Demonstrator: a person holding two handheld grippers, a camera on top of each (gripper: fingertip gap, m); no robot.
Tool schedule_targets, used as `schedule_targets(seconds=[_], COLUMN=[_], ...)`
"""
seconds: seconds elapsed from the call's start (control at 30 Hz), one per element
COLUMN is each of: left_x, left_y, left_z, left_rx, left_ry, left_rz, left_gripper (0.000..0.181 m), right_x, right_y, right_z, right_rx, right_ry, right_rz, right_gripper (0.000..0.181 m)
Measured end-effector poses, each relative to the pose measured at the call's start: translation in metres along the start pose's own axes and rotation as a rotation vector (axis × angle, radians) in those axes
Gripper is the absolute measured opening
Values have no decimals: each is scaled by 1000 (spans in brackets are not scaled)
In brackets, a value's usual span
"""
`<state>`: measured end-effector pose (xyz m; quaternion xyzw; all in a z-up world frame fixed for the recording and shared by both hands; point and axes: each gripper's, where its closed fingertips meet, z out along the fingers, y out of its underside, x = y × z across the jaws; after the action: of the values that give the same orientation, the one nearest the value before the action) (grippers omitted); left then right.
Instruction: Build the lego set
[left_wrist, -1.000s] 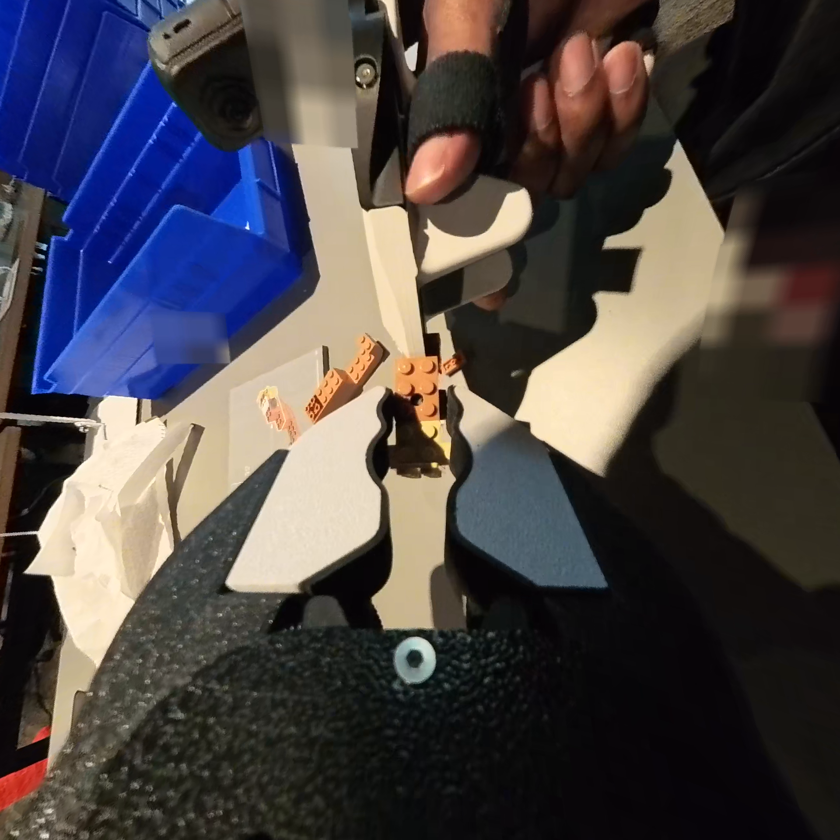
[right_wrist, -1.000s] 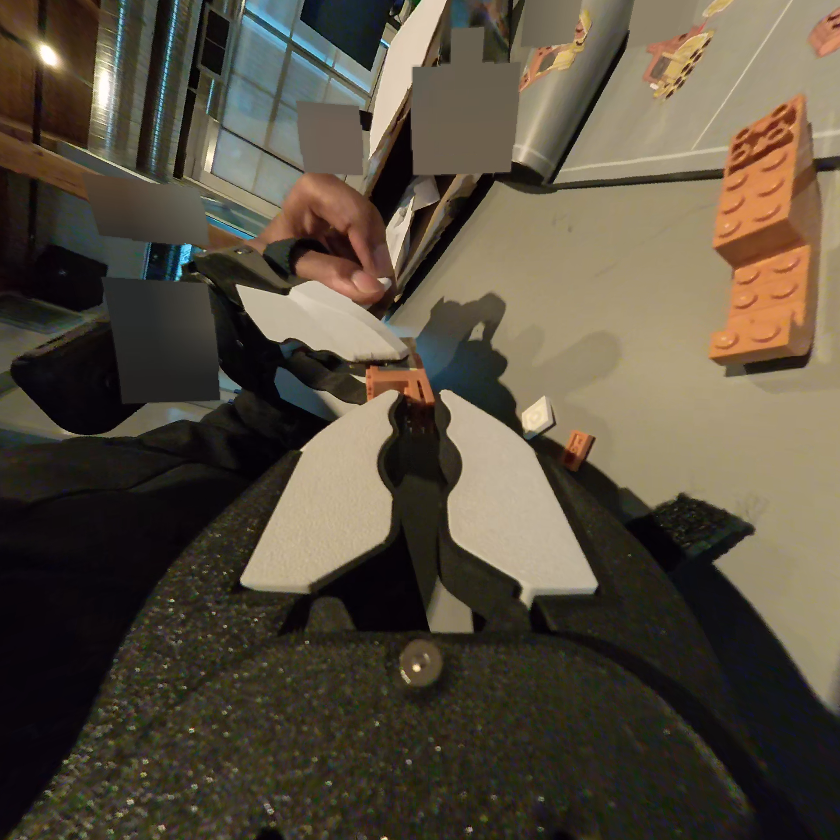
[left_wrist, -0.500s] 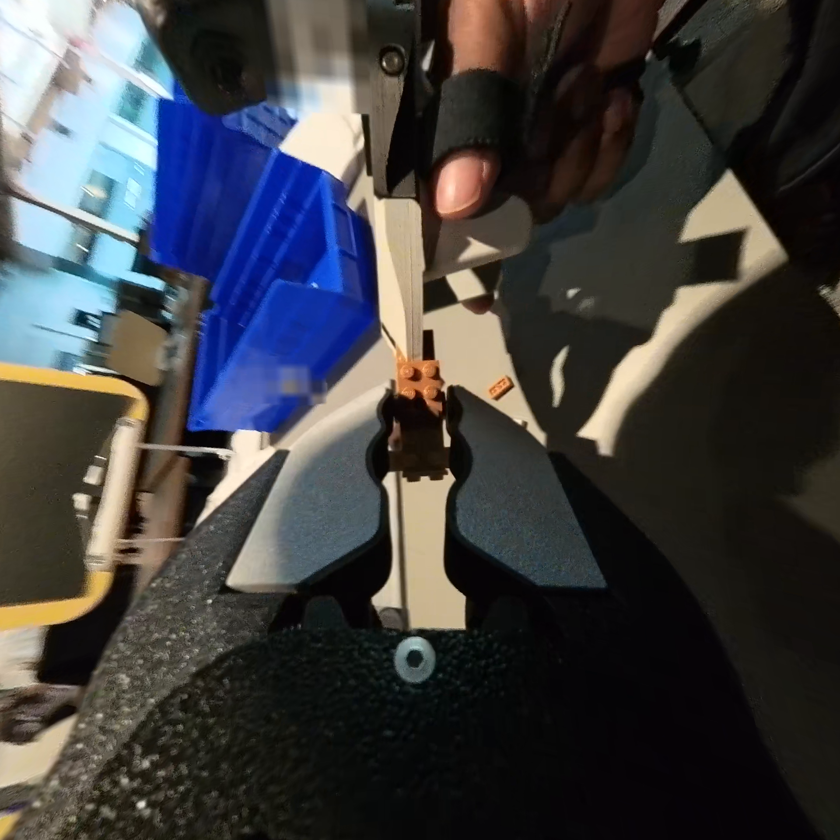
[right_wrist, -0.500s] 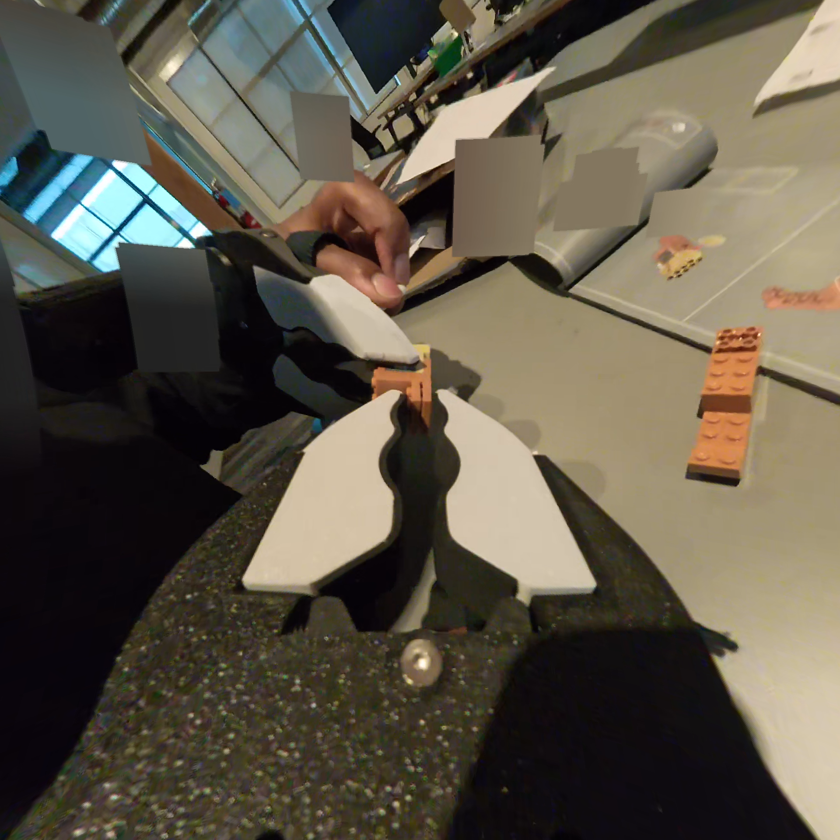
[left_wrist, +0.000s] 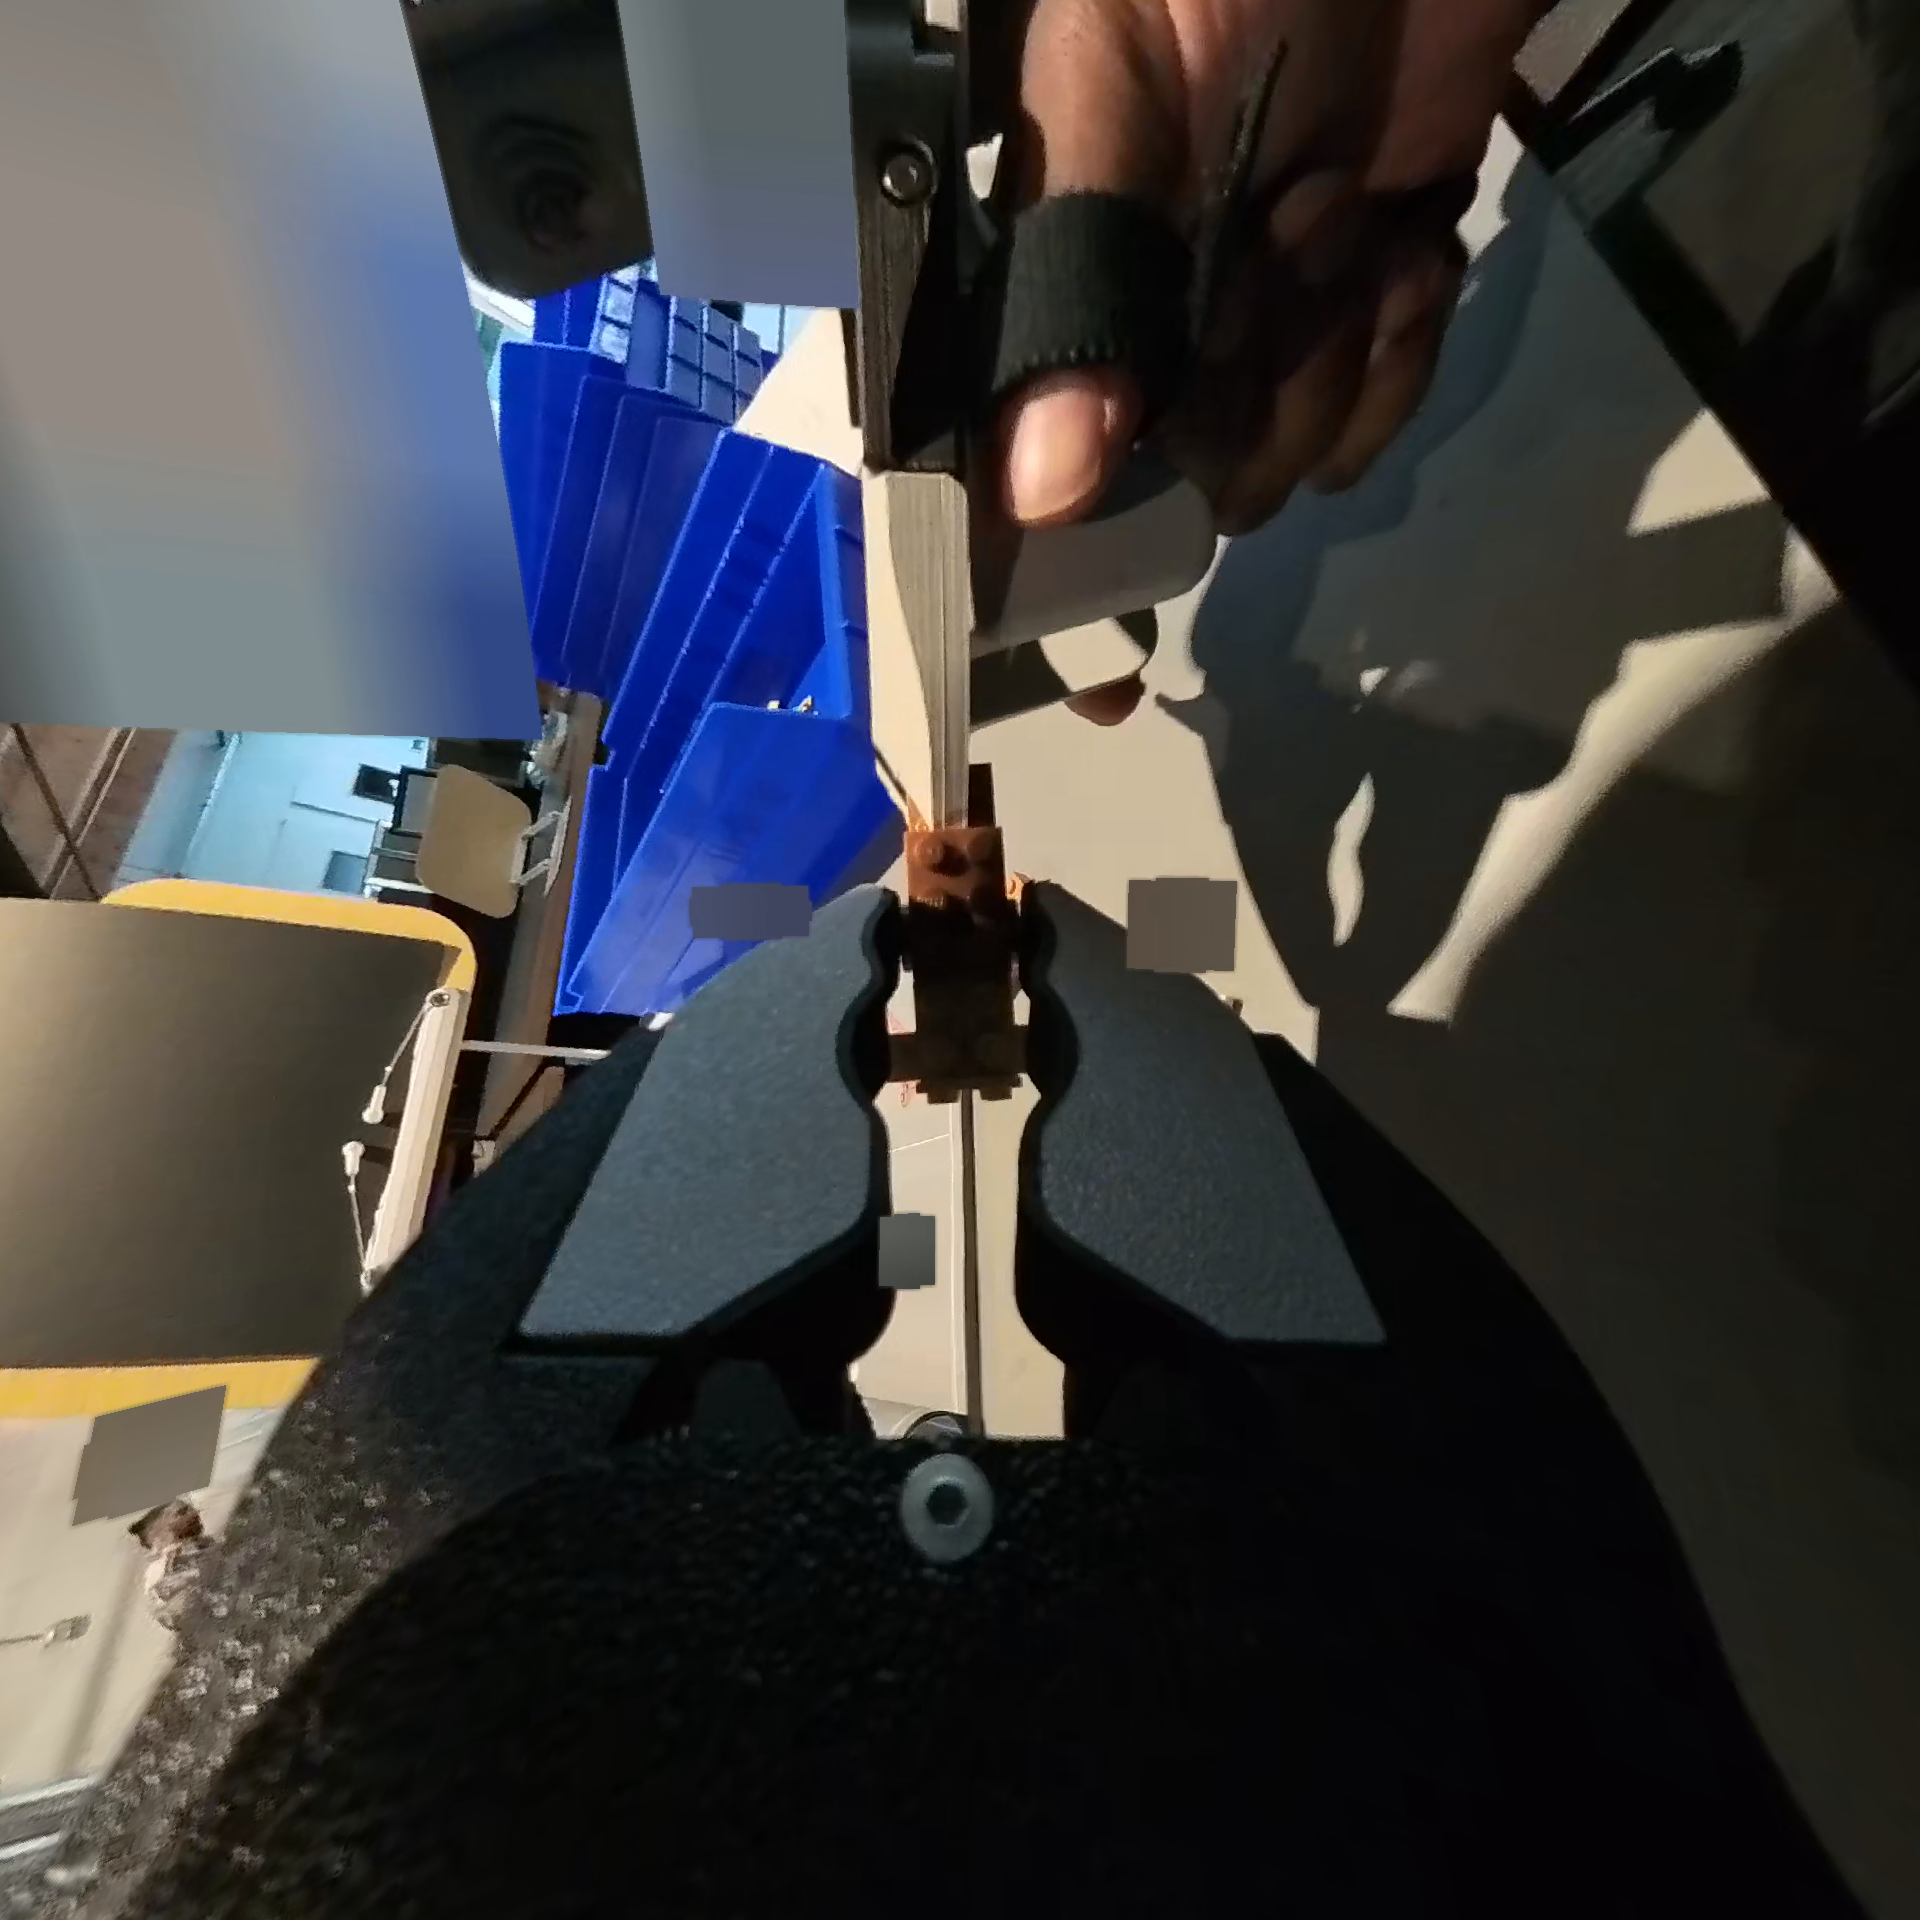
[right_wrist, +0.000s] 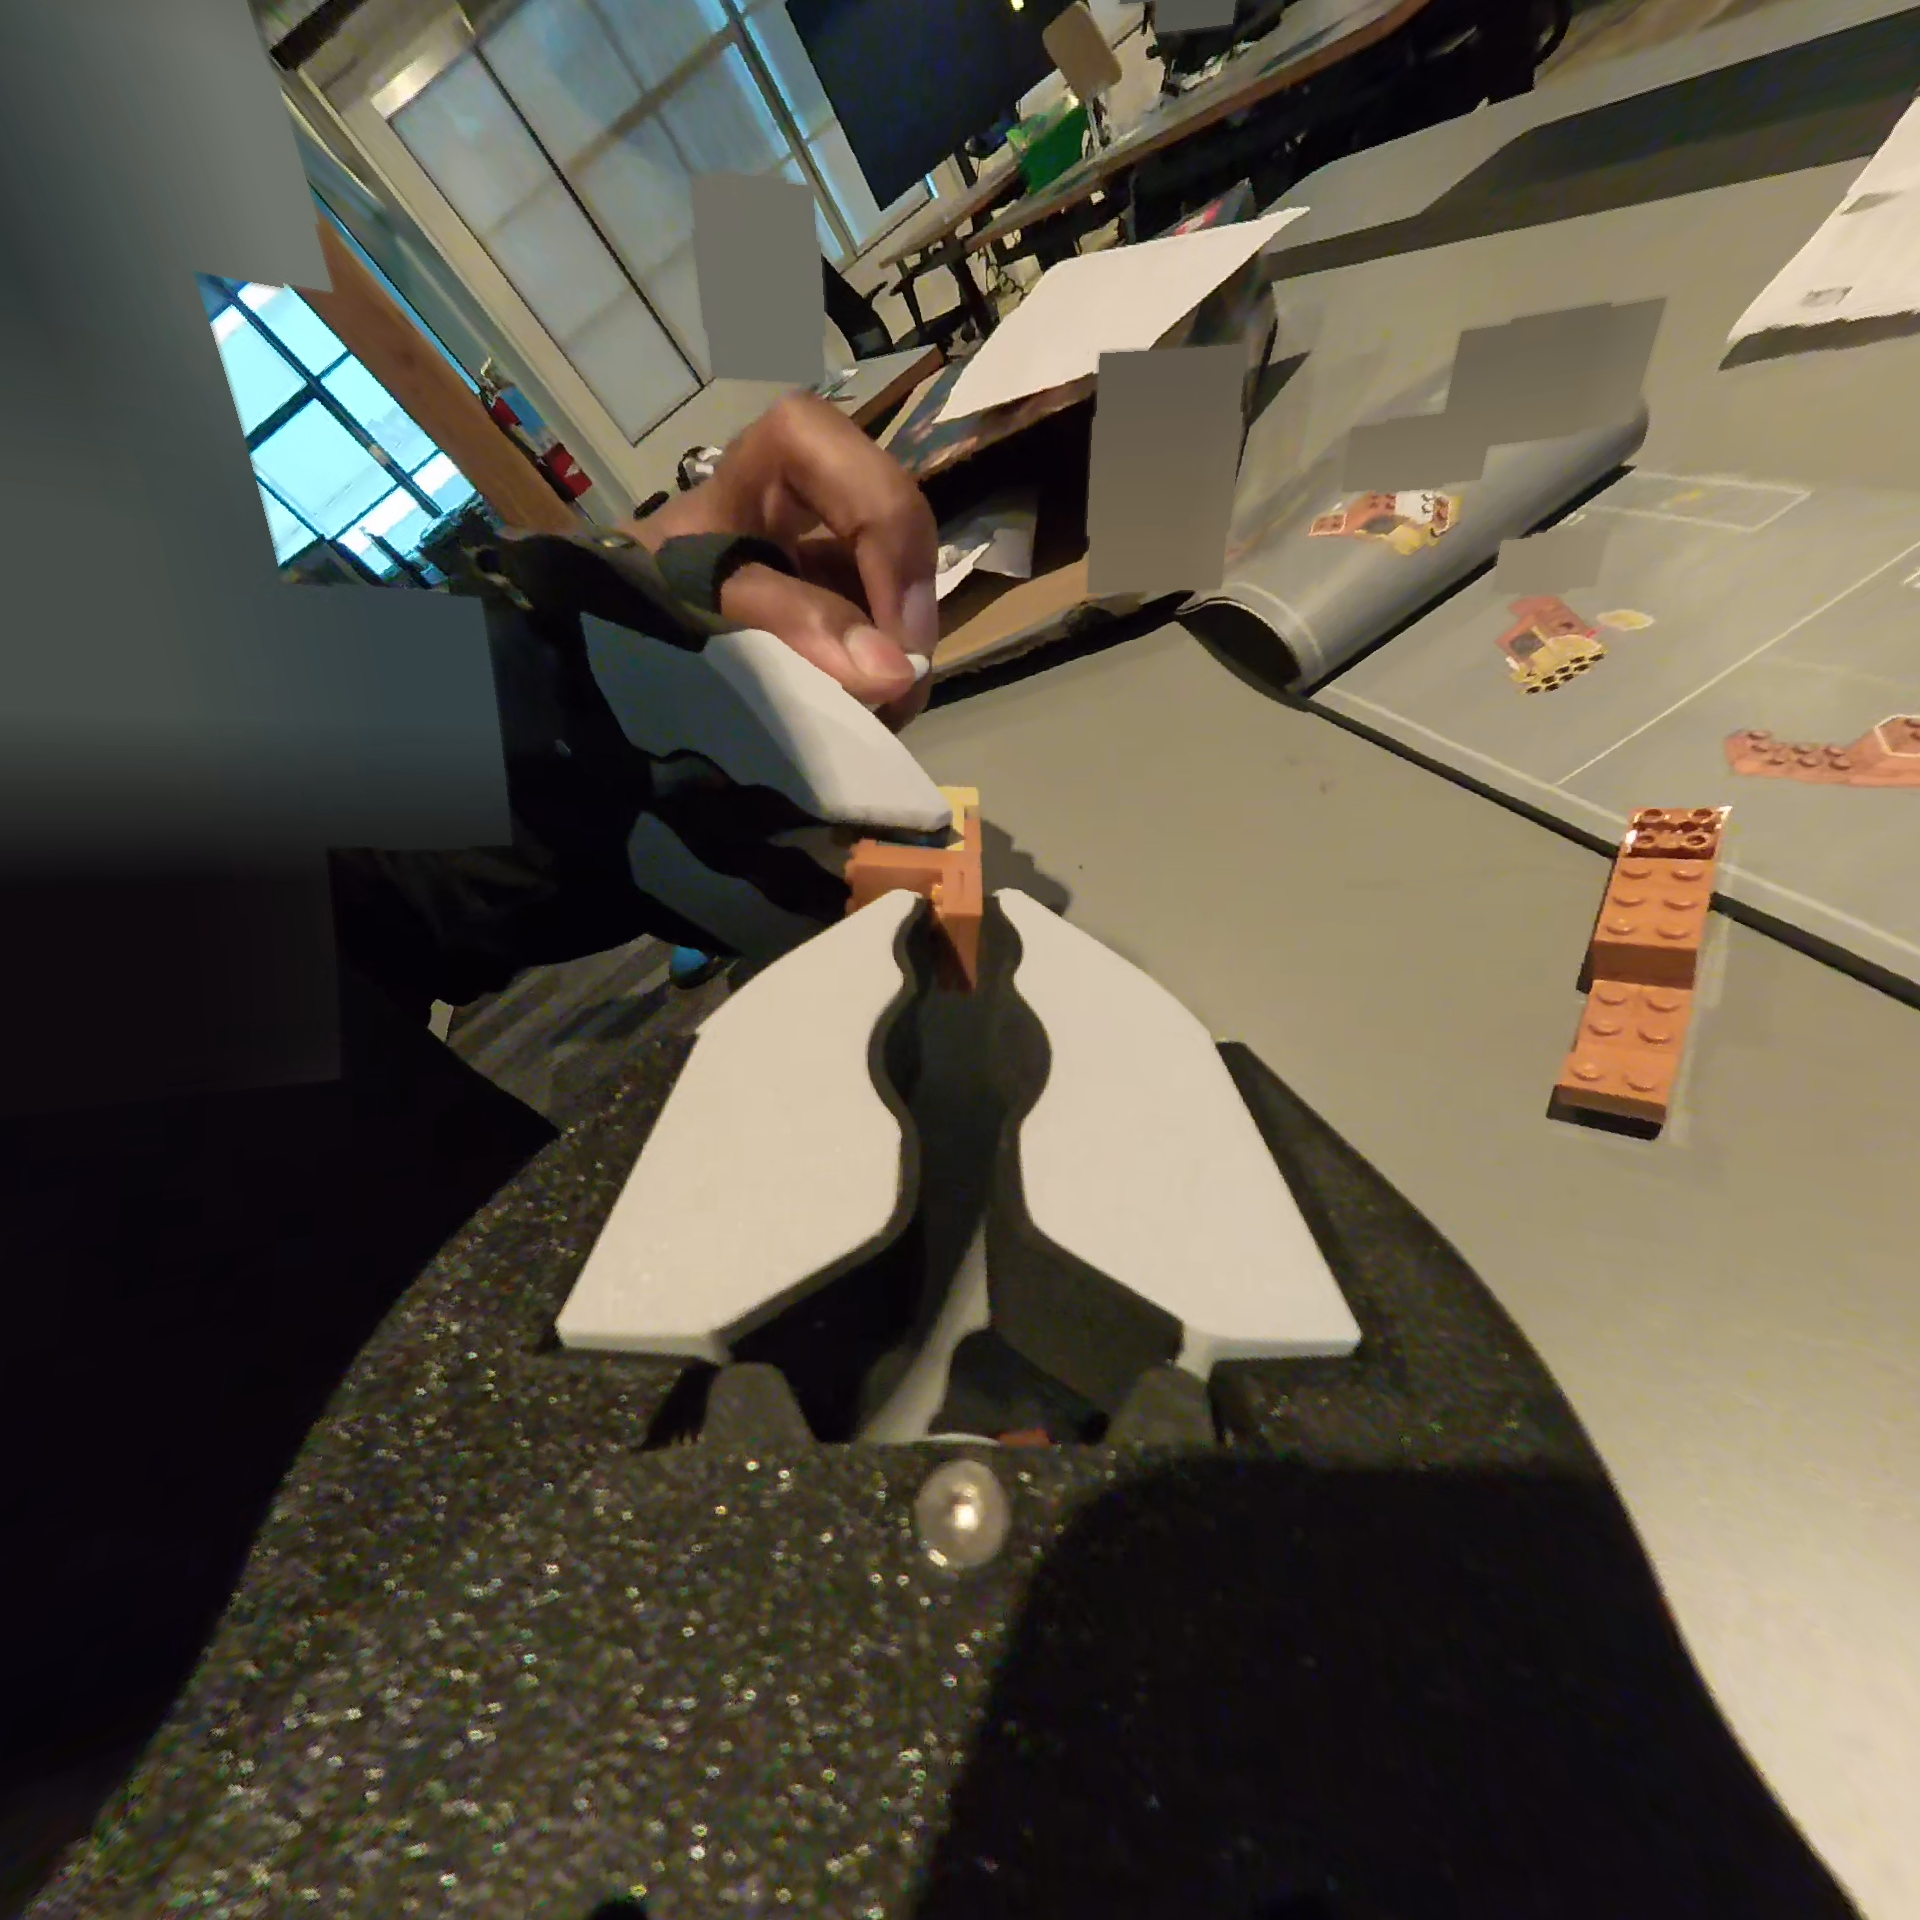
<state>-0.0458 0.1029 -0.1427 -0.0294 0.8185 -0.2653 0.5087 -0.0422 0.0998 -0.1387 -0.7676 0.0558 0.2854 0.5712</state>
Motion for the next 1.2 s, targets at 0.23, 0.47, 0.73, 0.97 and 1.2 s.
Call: schedule_targets(seconds=[0.23, 0.47, 0.73, 0.97, 1.2], left_x=[-3, -6, -3, 0, 1], left_y=[5, 10, 6, 1, 1], left_z=[4, 7, 6, 6, 6], left_rx=[-68, -148, -166, -156, -156], left_ry=[-52, -126, -121, -118, -113], left_rz=[9, 27, 67, 59, 48], left_gripper=[20, 20, 21, 20, 21], right_x=[6, 9, 11, 12, 10], right_y=[-4, -5, -4, -2, -1], right_z=[0, -2, -4, -4, -7], right_rx=[33, 47, 31, 23, 22], right_ry=[45, 91, 149, 149, 135], right_rz=[26, 1, -82, -88, -98], right_gripper=[8, 24, 10, 12, 9])
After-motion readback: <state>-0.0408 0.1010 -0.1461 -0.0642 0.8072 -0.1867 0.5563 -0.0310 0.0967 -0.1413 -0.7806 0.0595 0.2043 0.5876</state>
